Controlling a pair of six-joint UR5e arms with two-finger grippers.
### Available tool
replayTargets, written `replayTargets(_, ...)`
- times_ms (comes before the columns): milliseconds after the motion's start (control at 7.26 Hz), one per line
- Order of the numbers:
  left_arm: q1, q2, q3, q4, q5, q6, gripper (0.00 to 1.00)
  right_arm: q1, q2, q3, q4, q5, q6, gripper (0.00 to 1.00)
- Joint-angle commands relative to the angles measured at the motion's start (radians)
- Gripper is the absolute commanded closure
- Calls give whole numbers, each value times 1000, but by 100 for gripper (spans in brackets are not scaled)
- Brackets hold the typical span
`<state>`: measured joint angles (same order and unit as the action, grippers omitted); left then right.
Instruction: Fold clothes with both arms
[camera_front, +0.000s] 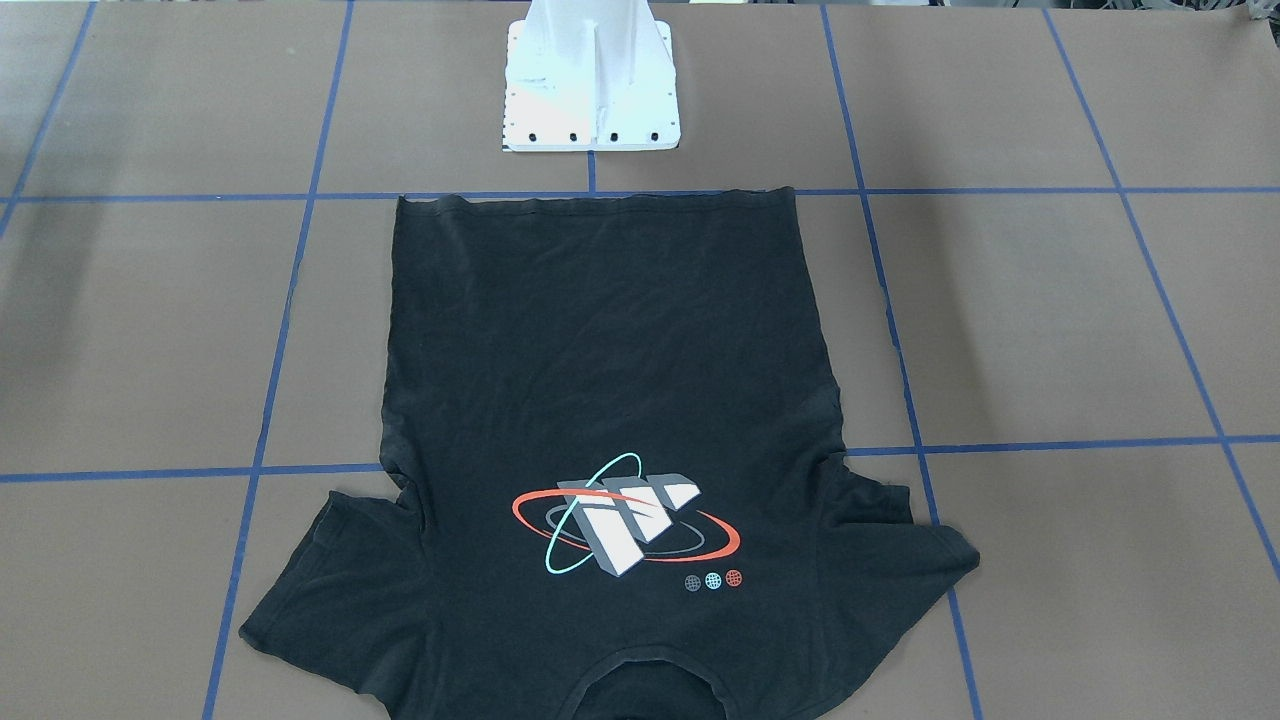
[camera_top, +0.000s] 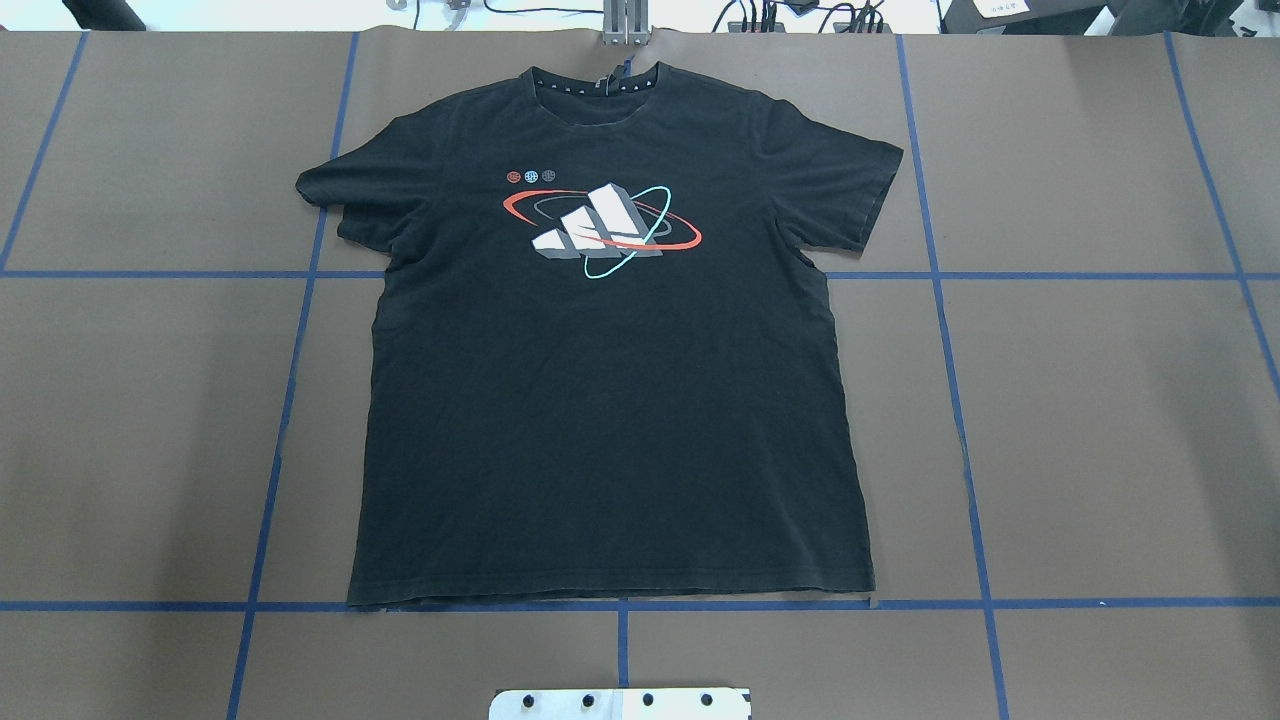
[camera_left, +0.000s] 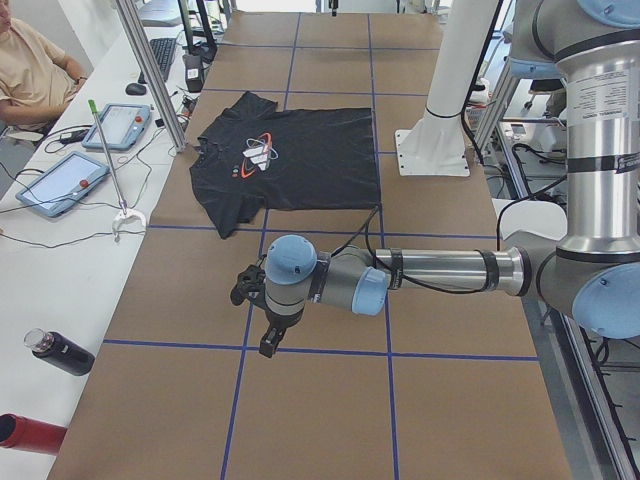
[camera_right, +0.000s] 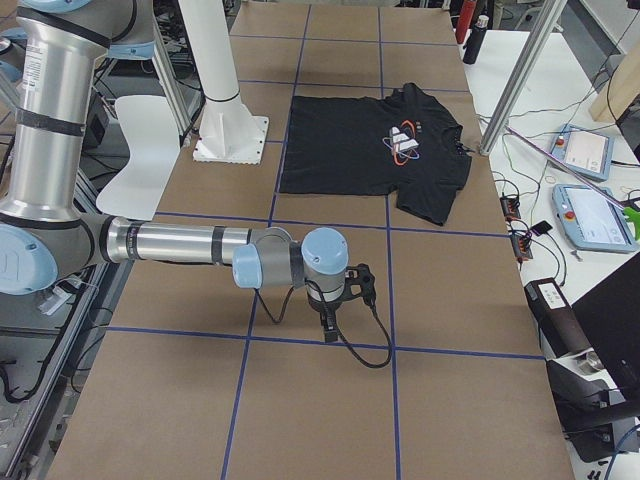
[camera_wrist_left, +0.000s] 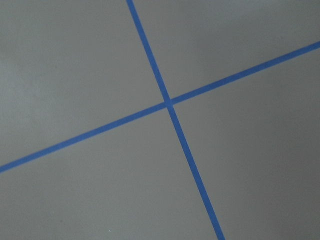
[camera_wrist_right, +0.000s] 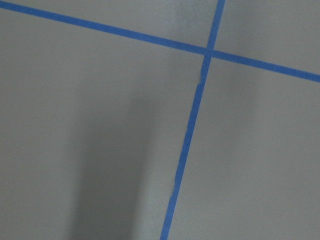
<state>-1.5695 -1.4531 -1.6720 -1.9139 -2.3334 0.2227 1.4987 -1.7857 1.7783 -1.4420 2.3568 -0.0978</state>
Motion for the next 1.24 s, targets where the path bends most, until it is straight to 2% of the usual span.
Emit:
replayTargets(0,0,-3,9,-190,6,-2,0,0,83,-2,0,2,1,0)
replayTargets(138,-1,-13,15,-282,5,-3,0,-2,119,3,2,2,1,0)
replayTargets(275,0,-71,24,-380,6,-5,0,0,162,0,3,1,1,0)
replayTargets(413,2,-102,24,-402,6,-5,0,0,208,-13,2,-7,1,0)
replayTargets(688,3,-206,89,-416,3,-5,0,-2,281,-39,9,-20,0,0)
replayTargets(964,9,-300,167,-421,2,-60,0,-18,299,-72,84,-20,13,0)
replayTargets(1101,63,-308,170,-422,3,-84,0,-56,327,-88,103,-30,97,0)
